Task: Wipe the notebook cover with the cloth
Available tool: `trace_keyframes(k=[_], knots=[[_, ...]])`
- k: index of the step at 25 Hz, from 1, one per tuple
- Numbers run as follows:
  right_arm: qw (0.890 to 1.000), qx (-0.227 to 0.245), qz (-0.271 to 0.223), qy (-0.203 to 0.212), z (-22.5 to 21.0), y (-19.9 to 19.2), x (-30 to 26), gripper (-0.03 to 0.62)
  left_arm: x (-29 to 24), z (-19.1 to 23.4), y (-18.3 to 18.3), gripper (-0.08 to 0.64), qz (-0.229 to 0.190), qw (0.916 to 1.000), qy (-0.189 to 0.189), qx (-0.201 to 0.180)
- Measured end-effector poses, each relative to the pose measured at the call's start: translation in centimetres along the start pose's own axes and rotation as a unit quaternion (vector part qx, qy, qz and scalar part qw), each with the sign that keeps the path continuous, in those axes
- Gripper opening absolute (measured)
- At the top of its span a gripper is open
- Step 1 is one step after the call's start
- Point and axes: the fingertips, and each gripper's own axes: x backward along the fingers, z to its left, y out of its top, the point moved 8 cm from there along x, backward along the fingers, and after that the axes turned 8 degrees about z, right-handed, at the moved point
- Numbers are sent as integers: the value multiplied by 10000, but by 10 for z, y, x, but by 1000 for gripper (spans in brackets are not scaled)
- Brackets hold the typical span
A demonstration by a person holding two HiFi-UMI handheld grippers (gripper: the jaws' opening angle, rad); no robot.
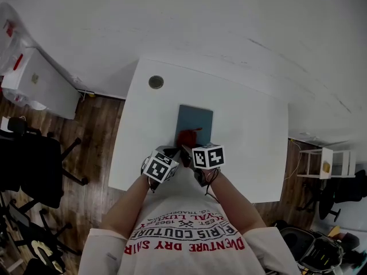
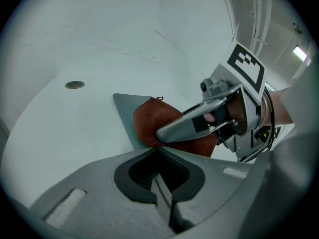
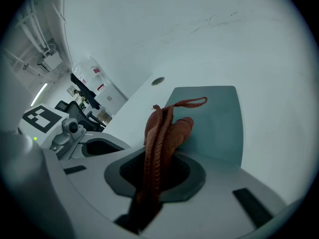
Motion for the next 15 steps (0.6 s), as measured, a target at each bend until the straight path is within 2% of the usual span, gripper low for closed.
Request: trace_keyframes(k=[4,15], knots=[[9999,-89,-66,-24,-11,-2,6,74,0,1,1,9,28,10000,-37,20],[9978,-469,-217,-423,-48,-17,34,87,-2,5,2,9,82,9998,-119,105]])
